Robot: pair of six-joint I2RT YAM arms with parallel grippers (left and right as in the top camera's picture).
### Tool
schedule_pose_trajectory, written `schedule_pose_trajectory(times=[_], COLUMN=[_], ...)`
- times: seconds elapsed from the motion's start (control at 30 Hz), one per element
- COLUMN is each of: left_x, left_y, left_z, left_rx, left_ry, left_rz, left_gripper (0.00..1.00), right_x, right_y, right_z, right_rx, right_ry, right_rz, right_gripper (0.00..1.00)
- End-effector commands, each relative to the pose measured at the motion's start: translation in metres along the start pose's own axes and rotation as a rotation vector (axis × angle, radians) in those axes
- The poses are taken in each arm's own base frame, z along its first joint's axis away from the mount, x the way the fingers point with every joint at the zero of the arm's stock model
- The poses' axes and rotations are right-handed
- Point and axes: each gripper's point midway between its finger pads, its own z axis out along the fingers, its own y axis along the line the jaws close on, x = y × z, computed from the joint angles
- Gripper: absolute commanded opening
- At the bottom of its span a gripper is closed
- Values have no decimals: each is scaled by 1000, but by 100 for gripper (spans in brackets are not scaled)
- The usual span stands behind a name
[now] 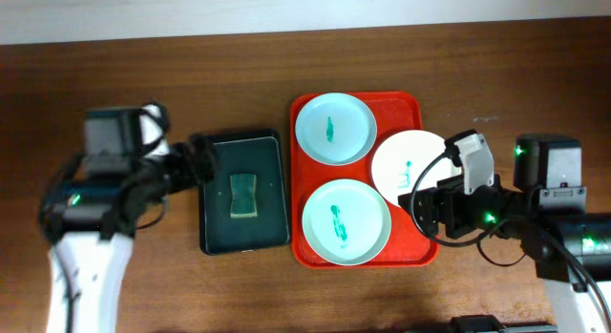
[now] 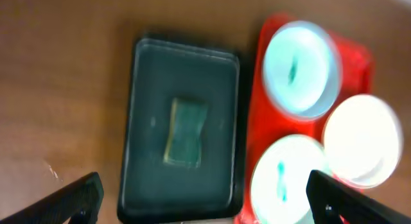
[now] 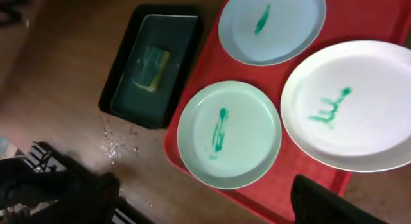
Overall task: Clean dirty plates on tray and stack at the side
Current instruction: 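Reach left gripper to the sponge on the green tray and grasp it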
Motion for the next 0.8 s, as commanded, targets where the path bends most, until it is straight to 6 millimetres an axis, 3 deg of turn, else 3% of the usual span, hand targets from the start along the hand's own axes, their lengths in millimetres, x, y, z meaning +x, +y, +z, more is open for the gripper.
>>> schedule_pose_trajectory(times=[0.0, 0.17, 0.33, 0.5, 0.6, 0.67, 0.77], left_x=[27, 45, 58, 85, 91, 90, 81], left_y=[-8, 6, 19, 20, 32, 31, 25], left_z=[42, 90, 156, 208, 221, 225, 219], left_rx=[-39, -120, -197, -274, -378, -382, -367], left_ry=[193, 356, 458, 530, 523, 511, 502], left_rz=[56, 65, 81, 156, 205, 213, 203], left_gripper=[99, 99, 70, 59, 36, 1, 0], right_x=[-5, 0, 4, 4, 6, 8, 11], right_y=[6, 6, 7, 7, 7, 7, 8], right_z=[-6, -6, -6, -6, -6, -6, -6], right_rx=[-20, -21, -23, -23, -24, -25, -26], right_ry=[-20, 0, 16, 16, 22, 31, 42], right_rz=[-4, 9, 20, 20, 24, 30, 38], right_gripper=[83, 77, 73, 70, 70, 68, 63])
